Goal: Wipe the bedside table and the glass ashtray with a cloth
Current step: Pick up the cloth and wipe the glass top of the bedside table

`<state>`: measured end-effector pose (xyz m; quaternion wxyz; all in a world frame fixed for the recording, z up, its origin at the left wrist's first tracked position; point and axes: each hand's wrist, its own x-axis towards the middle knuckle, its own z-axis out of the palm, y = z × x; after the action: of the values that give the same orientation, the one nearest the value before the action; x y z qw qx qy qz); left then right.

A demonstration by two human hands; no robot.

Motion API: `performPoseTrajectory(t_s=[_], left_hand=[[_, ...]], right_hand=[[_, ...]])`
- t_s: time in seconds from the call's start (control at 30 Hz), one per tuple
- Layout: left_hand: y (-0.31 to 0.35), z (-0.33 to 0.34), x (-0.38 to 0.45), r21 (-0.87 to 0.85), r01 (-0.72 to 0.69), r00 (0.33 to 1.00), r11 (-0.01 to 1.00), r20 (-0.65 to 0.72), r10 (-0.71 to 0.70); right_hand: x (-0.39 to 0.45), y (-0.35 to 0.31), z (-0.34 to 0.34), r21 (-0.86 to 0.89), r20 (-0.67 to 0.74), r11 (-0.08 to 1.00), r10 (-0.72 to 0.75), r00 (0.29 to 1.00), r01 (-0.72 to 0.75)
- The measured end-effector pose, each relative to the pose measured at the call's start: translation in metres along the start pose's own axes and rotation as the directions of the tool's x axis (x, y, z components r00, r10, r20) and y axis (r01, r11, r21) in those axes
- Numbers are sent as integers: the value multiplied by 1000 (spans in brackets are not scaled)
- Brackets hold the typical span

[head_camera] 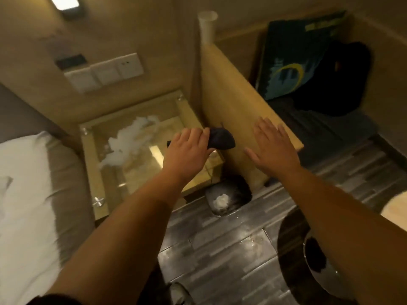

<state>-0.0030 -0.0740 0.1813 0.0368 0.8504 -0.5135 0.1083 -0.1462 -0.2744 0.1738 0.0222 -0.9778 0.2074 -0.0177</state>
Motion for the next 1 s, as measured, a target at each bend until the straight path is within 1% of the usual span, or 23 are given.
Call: performPoseTrajectory(t_s=[0.17,0.27,0.37,0.5,0.63,0.83,1.0], left_hand=[[-98,10,-64,-16,146,989,989,42,-145],[-142,22,-92,-12,240,969,971,68,-239],[-174,41,-112,-7,308,948,951,92,-306],[-203,67,-127,10,401,906,916,142,-398],[-229,97,-128,33,465,872,885,157,-464],[-260,135,-119,55,563,812,824,148,-565],[-289,166,-106,60,591,798,804,99,-594]], right_hand=[[54,-105,21,49,43,992,-120,992,118],[85,-158,41,44,71,979,-200,977,197],[110,-195,67,35,101,962,-272,957,270],[139,-226,100,57,135,933,-359,923,355],[185,-249,137,76,200,904,-427,882,420],[239,-265,189,105,230,866,-500,835,489],[264,-270,223,69,239,850,-522,819,522]])
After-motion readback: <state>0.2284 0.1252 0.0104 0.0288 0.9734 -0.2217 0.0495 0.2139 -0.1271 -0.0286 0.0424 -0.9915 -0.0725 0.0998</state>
